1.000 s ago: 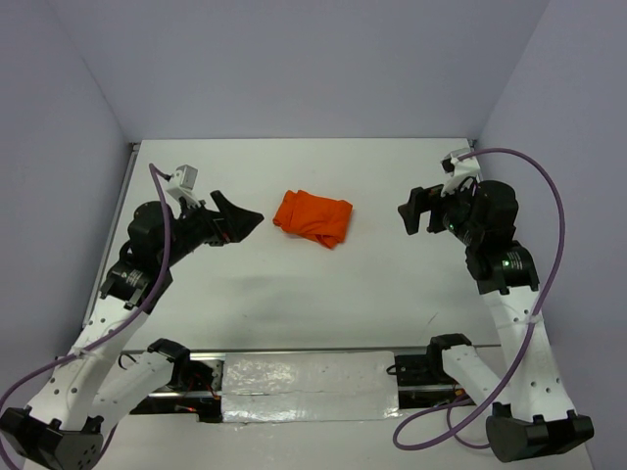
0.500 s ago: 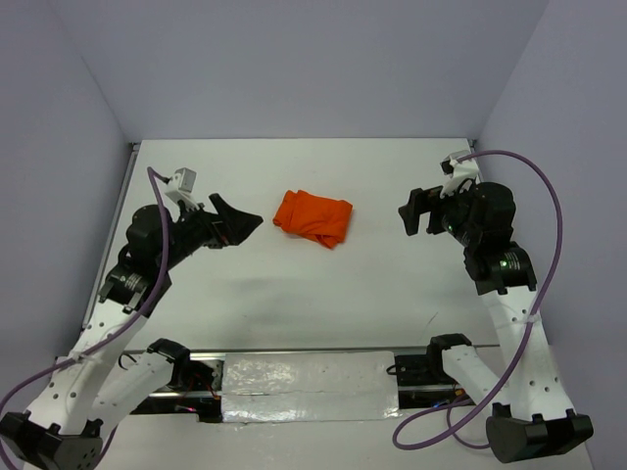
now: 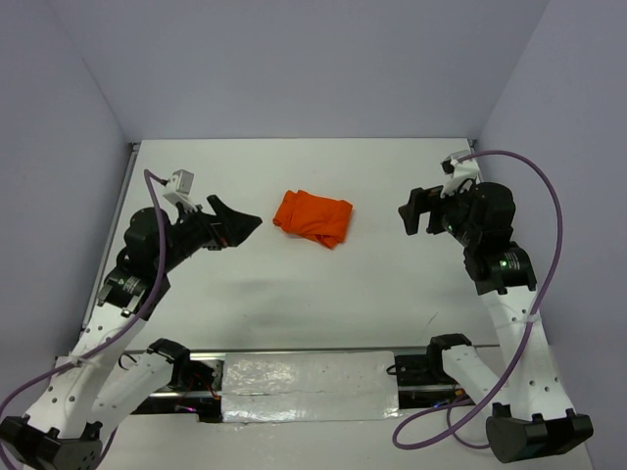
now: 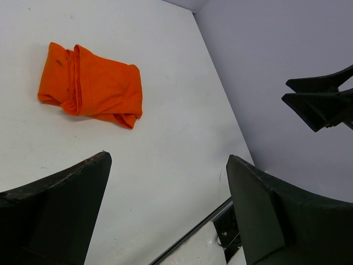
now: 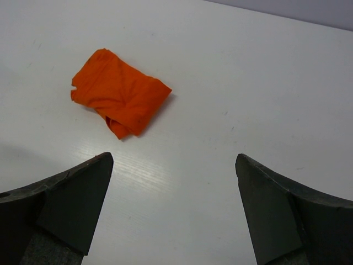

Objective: Fold and stack the t-shirts
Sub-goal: Smooth out wrinkles on the folded tshirt

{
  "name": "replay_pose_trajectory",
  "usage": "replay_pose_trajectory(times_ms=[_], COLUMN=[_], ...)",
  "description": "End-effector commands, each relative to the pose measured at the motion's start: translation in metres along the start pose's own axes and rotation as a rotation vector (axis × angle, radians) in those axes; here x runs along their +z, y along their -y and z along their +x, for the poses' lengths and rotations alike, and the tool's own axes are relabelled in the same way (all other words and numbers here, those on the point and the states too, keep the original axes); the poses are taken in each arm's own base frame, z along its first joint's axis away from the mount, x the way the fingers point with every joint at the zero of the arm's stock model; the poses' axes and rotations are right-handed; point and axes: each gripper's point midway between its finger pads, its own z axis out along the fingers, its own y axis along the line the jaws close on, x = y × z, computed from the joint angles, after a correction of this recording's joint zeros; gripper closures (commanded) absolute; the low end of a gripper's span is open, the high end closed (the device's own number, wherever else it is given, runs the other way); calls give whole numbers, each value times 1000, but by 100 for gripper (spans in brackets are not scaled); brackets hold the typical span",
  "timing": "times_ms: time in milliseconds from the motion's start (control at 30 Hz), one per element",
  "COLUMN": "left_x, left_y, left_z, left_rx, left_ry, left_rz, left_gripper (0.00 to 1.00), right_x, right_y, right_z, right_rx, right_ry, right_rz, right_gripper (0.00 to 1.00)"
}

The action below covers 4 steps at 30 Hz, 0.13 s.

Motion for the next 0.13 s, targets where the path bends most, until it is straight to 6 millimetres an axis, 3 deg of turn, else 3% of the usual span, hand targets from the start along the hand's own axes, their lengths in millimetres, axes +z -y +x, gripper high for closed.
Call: replay_pose_trajectory(times_ms=[0,100], left_x=[-2,-2], left_y=[7,7], left_z=[-6,-6], left_rx=[8,7], left_ry=[26,26], left_rz=[33,33], left_gripper=[0,0], right_x=[0,3], right_y=[5,10], right_z=[-8,-5], right_rx=[12,16], right_ry=[45,37], right_rz=[30,52], right_gripper=[1,0])
